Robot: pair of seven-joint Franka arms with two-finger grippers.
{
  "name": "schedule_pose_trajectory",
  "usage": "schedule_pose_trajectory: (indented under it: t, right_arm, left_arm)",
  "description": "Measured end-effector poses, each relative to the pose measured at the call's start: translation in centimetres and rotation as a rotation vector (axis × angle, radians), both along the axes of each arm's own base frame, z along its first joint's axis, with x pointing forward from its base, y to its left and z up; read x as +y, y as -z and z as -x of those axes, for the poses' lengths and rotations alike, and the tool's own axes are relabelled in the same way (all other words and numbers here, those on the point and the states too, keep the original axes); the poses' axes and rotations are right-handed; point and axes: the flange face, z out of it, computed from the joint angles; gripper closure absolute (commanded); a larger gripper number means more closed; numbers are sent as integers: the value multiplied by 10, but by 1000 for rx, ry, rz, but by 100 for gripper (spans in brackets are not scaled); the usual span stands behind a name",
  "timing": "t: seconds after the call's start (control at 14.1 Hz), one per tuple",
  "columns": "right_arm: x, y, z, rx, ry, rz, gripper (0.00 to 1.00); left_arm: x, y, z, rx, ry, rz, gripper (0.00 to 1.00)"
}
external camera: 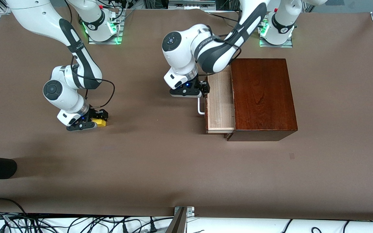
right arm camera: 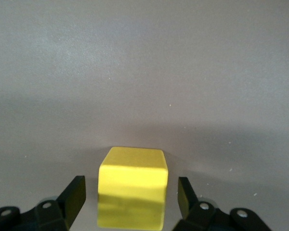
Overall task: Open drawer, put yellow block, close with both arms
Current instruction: 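Carry the yellow cube with the right gripper over the open drawer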
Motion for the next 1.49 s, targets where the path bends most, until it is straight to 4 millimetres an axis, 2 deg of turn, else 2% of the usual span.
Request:
schedule_pose_trajectory:
  t: [0.07,0.28,0.42,0.57,0.78,0.92,1.06,1.27,1.49]
  right_arm:
    - [0,1,0,2,2,0,100]
    - [1,-1,-3,-4,1,-1,100]
    - [6,-12,-11,-19,-7,-5,100]
    - [18,-34,-22,-10,-34,-7,100]
    - [48,-88,-29,-2,-139,-17,100]
    - [87,-131,-22,-10,-222,-34,100]
    - [143,-173,-9,-22,-340,-55,100]
    - [243,-226,21,-101,-555,-72,100]
    - [343,-262,71,-130,-779,-33,100]
  left_arm:
    - [8,-24,-7,-3,7,-8,0]
    - [52,-95,-36,-36,-26,-4,0]
    - [94,-127,-58,-27,-84,23,0]
    - [148,-151,-89,7,-149,90,0]
    - [243,-179,-129,53,-132,169,0]
    - [296,-191,-140,85,-87,172,0]
    - [338,-201,-146,105,-50,173,0]
    - [395,-218,-148,129,-25,233,0]
    - [443,-237,-136,110,-62,234,0]
